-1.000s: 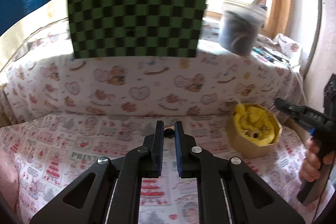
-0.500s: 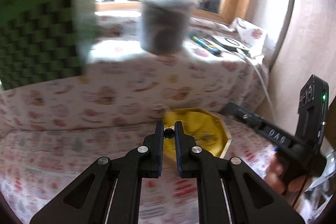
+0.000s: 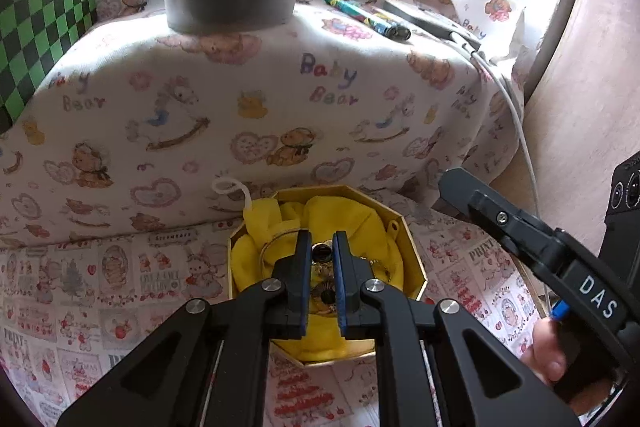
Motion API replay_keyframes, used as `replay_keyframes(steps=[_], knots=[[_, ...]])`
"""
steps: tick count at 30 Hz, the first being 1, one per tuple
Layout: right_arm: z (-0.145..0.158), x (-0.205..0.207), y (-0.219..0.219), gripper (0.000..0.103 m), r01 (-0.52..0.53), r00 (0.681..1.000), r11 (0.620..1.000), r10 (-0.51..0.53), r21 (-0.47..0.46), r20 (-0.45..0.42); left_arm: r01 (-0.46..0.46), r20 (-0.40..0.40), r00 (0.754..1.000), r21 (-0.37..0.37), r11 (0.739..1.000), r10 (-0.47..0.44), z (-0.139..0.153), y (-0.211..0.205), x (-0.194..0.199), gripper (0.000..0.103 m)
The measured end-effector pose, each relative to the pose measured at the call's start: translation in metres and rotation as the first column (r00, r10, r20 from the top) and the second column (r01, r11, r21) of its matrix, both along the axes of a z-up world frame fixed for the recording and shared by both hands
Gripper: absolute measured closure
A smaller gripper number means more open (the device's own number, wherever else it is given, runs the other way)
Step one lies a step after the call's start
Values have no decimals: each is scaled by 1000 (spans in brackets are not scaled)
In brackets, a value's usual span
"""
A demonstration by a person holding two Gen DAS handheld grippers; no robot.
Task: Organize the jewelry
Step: 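Carry both held pieces over the gold box and open both tools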
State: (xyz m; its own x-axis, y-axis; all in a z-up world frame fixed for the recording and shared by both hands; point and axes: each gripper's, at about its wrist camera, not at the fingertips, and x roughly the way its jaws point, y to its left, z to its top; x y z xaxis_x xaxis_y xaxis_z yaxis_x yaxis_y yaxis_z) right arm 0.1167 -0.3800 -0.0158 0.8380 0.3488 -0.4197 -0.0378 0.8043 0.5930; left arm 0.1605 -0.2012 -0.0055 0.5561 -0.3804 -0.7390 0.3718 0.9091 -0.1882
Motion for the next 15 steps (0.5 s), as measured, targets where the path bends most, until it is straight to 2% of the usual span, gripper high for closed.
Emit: replay_keyframes(steps=[5, 10, 13, 15], knots=[[3, -2, 1, 84, 21, 1000, 999, -21, -30, 7, 2, 70, 998, 38, 999, -5, 10, 6, -8, 90], [16, -13, 8, 78, 35, 999, 996, -32, -87, 41, -34, 155, 988, 33, 999, 28, 33, 25, -25, 84], [34, -27, 17, 74, 44, 995, 987, -29, -155, 98, -72, 259, 964, 63, 995, 53, 53, 42, -47, 75], [44, -37, 19, 69, 44, 990, 986, -22, -159, 137, -96, 337, 939, 71, 993, 67, 67, 55, -67, 64]])
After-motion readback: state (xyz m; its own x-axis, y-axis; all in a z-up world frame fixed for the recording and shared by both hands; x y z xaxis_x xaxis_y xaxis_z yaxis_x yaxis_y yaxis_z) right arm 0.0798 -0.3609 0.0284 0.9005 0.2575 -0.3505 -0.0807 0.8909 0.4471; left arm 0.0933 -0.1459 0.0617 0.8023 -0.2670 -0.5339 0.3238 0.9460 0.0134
